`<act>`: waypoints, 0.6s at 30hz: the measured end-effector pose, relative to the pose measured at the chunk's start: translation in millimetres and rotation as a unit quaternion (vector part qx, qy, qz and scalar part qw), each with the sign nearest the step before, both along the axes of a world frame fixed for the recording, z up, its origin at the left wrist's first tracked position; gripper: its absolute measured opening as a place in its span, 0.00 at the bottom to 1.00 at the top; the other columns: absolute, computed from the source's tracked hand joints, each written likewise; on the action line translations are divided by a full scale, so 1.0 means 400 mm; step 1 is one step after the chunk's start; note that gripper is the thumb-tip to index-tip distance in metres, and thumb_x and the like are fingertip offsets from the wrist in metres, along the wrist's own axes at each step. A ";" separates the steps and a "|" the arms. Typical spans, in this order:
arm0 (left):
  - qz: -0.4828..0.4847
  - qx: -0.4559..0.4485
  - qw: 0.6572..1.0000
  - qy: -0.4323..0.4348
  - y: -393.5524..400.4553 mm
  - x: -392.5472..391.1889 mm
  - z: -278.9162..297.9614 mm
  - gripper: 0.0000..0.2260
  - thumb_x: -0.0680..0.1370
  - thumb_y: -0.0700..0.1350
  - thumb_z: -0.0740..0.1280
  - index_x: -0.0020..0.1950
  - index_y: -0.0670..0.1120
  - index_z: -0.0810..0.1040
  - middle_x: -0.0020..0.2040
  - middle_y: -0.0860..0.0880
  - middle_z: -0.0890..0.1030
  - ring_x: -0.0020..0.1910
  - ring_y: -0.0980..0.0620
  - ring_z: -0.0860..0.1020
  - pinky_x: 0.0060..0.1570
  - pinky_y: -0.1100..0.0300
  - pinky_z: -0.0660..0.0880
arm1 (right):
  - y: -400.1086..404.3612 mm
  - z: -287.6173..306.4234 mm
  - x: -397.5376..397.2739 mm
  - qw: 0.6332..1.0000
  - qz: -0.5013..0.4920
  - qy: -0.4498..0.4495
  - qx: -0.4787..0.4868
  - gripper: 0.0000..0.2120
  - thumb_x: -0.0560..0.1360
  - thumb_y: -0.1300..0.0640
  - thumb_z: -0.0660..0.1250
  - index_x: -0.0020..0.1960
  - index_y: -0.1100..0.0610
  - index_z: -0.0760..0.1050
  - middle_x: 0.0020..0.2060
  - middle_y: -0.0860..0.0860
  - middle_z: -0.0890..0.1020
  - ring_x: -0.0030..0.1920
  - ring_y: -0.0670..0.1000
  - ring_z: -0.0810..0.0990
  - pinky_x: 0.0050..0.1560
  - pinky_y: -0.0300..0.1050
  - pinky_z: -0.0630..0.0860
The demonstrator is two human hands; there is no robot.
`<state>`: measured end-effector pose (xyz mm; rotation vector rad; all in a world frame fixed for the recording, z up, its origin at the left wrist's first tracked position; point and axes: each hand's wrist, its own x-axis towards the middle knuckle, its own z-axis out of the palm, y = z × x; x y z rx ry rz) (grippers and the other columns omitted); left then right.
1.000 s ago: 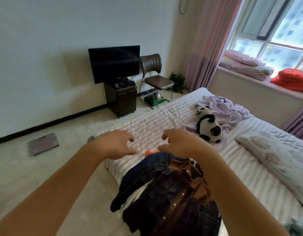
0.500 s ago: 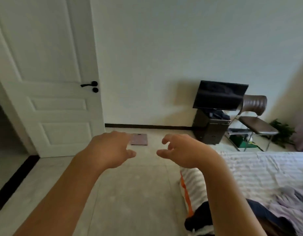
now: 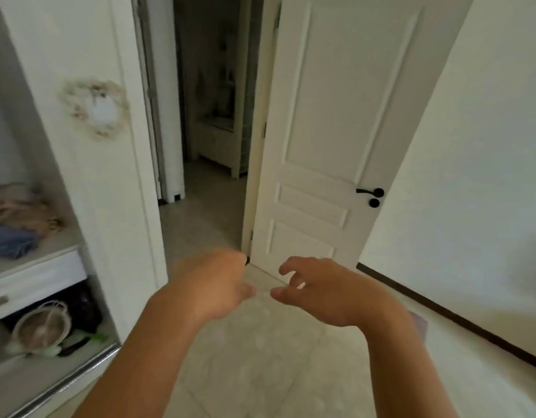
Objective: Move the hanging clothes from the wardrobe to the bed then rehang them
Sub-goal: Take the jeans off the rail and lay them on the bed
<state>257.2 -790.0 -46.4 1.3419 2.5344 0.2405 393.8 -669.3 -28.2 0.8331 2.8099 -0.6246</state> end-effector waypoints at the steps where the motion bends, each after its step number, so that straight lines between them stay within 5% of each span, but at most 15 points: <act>1: 0.021 -0.005 1.000 0.001 -0.016 -0.023 0.000 0.17 0.79 0.59 0.62 0.62 0.51 0.72 0.56 0.51 0.78 0.49 0.53 0.76 0.40 0.60 0.68 | 0.000 -0.002 -0.042 1.000 0.026 -0.006 0.002 0.25 0.77 0.35 0.60 0.70 0.44 0.67 0.64 0.46 0.76 0.60 0.48 0.76 0.59 0.46 0.72; 4: 0.093 -0.025 0.995 0.011 -0.066 -0.090 0.006 0.20 0.79 0.60 0.62 0.67 0.51 0.71 0.60 0.50 0.77 0.53 0.52 0.76 0.50 0.58 0.71 | 0.003 -0.004 -0.160 0.995 0.092 -0.014 0.022 0.21 0.78 0.37 0.61 0.66 0.46 0.70 0.60 0.47 0.78 0.56 0.49 0.78 0.58 0.46 0.75; 11: 0.246 -0.058 0.967 0.036 -0.204 -0.221 0.032 0.21 0.79 0.63 0.59 0.67 0.52 0.70 0.62 0.51 0.76 0.57 0.51 0.75 0.50 0.57 0.71 | -0.024 0.044 -0.385 0.973 0.224 -0.002 0.059 0.27 0.79 0.40 0.61 0.74 0.49 0.62 0.69 0.50 0.73 0.64 0.52 0.74 0.62 0.47 0.72; 14: 0.291 -0.059 0.954 0.027 -0.275 -0.271 0.046 0.23 0.80 0.61 0.59 0.72 0.51 0.67 0.68 0.49 0.72 0.64 0.49 0.72 0.60 0.56 0.71 | -0.052 0.070 -0.467 0.962 0.264 0.003 0.065 0.26 0.81 0.43 0.60 0.75 0.49 0.60 0.67 0.50 0.73 0.60 0.51 0.75 0.58 0.45 0.73; 18: 0.338 -0.073 0.937 0.035 -0.376 -0.359 0.062 0.24 0.80 0.62 0.58 0.70 0.49 0.68 0.67 0.48 0.73 0.63 0.50 0.73 0.54 0.59 0.69 | -0.122 0.090 -0.591 0.950 0.305 0.010 0.072 0.25 0.81 0.42 0.59 0.74 0.50 0.61 0.65 0.50 0.74 0.59 0.51 0.76 0.58 0.47 0.75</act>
